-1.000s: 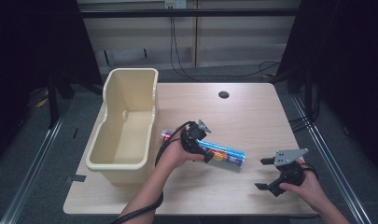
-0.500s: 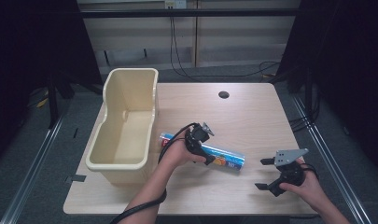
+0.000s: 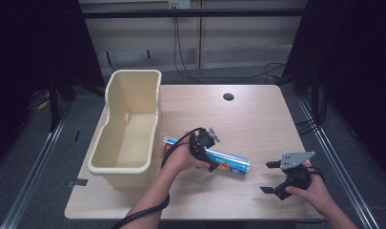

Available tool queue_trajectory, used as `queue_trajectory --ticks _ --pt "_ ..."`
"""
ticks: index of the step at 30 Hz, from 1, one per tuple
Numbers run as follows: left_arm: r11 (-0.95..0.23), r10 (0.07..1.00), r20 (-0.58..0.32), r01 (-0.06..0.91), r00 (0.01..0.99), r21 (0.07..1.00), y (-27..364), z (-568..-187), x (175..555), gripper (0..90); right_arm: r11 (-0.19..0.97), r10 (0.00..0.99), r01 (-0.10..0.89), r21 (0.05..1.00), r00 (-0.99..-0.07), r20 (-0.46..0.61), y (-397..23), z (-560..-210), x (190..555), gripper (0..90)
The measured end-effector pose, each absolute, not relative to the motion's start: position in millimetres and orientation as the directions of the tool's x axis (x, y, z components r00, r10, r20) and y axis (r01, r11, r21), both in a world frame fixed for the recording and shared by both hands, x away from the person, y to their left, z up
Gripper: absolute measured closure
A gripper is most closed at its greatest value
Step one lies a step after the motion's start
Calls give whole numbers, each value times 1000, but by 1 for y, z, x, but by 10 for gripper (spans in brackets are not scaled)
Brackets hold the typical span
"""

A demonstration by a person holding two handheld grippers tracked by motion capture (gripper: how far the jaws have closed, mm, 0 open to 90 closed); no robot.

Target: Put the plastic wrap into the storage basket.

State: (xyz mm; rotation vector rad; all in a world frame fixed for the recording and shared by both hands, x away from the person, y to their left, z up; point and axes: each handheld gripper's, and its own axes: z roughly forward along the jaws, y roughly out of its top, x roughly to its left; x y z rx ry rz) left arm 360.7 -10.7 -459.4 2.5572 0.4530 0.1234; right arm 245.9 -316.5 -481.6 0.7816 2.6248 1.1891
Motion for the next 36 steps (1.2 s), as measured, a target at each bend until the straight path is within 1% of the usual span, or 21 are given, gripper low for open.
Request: queue_trajectory --ticks 1,10,16,19,20,22,23,24,25,26,28,30,31,32,33,35,36 --pt "-808 330 5 280 944 518 -10 -459 361 0 548 519 396 737 -852 71 -316 -482 246 61" --pt "-805 340 0 291 940 517 -12 -458 359 8 545 522 394 740 -850 69 -316 -481 247 62" --pt "-817 335 14 283 942 502 -16 -455 354 39 534 526 397 746 -847 74 -318 -480 247 62" --pt "-824 330 27 274 944 496 -18 -453 352 78 533 531 400 746 -844 74 -319 -480 247 63" --pt "-827 326 36 266 945 495 -19 -452 351 78 532 531 399 747 -844 73 -319 -480 247 63" --pt "-823 339 34 279 940 495 -21 -449 350 110 528 529 399 749 -845 76 -319 -480 248 63" --pt "-799 361 11 303 932 520 -22 -446 349 197 528 532 400 750 -843 75 -319 -480 248 63" --pt "-786 369 -7 316 929 531 -22 -441 351 197 528 532 400 750 -843 75 -319 -480 248 63" --pt "-778 378 -13 325 926 537 -23 -439 352 293 528 529 398 750 -845 76 -319 -480 248 63" --pt "-794 370 -10 322 929 516 -24 -437 351 294 528 530 397 751 -845 74 -319 -480 247 63" --pt "-791 372 -8 322 928 520 -25 -437 350 293 525 529 397 753 -845 76 -320 -480 247 63" --pt "-806 335 11 280 942 522 -23 -440 350 273 525 529 396 753 -845 75 -320 -479 246 63" --pt "-802 340 4 288 940 524 -21 -443 349 246 524 529 397 754 -845 77 -321 -479 246 63" --pt "-808 338 -3 292 941 512 -18 -444 350 181 522 529 396 756 -845 78 -322 -479 246 62" --pt "-803 343 -24 306 939 511 -16 -446 351 181 522 529 396 756 -845 78 -322 -479 246 62" --pt "-804 341 -53 320 939 501 -9 -449 353 139 518 530 399 757 -844 83 -323 -479 247 62" --pt "-819 335 -52 318 941 478 -3 -452 352 89 513 535 405 757 -840 87 -324 -479 247 62"
